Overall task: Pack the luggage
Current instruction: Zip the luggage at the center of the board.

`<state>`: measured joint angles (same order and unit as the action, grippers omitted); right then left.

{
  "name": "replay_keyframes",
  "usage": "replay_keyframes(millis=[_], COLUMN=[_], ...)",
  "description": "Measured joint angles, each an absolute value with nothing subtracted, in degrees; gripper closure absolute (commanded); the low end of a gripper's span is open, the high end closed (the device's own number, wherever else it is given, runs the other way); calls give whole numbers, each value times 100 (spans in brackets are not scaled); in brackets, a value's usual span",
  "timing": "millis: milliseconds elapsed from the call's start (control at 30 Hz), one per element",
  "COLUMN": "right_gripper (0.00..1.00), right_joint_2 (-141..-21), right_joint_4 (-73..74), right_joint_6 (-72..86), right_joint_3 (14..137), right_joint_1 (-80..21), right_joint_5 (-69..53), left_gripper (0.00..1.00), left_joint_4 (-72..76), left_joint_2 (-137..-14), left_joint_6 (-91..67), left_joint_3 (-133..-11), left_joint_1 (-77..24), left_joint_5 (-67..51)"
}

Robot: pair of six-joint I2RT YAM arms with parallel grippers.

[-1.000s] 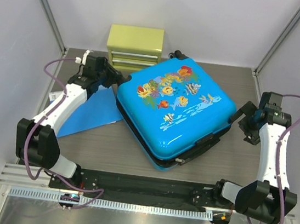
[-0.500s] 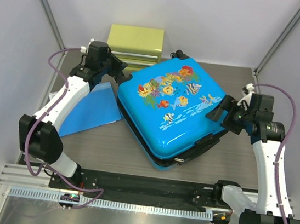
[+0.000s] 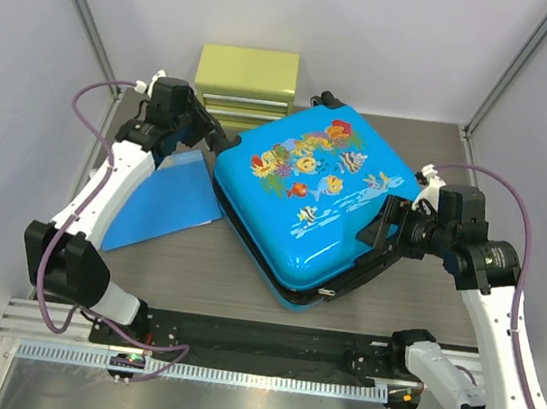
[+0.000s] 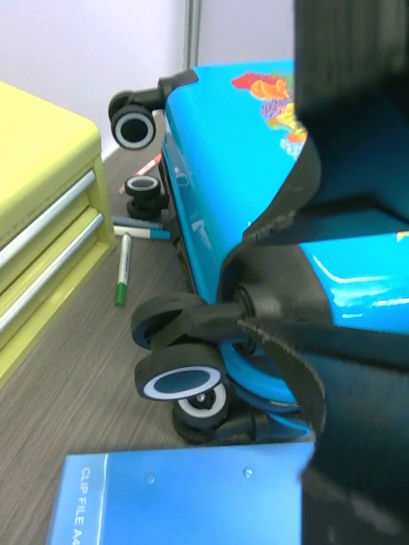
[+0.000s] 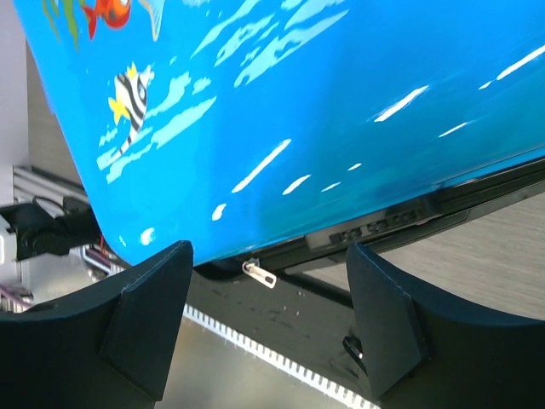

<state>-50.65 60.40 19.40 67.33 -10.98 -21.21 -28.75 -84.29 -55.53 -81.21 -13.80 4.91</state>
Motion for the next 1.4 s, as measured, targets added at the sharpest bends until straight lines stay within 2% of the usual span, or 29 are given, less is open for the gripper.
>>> replay_keyframes(millis=[367, 600, 867, 1133, 1400], right_gripper=[25, 24, 24, 24, 24], right_joint_2=[-4980, -4969, -4873, -4823, -4650], right_joint_4=[5957, 5645, 5422, 5177, 5028], right_joint_6=[2359, 2974, 3299, 3542, 3806], right_joint_3=[6003, 5529, 5074, 4869, 4805], right_joint_1=[-2421, -3548, -3988, -4473, -4991], right_joint_5=[-1653, -856, -386, -217, 211], left_gripper=[54, 51, 51, 41, 41], left_joint_4=[-3111, -3199, -3063, -3057, -2915], left_joint_2=[-9542, -9620, -9581, -9411, -9371], left_joint_6=[-5183, -5050, -5048, -5006, -5046], left_joint_3=[-8617, -8718, -8595, -8322, -8169], left_joint_1=[-1332, -1319, -1299, -1256, -1216], left_joint_5=[217, 167, -21, -80, -263])
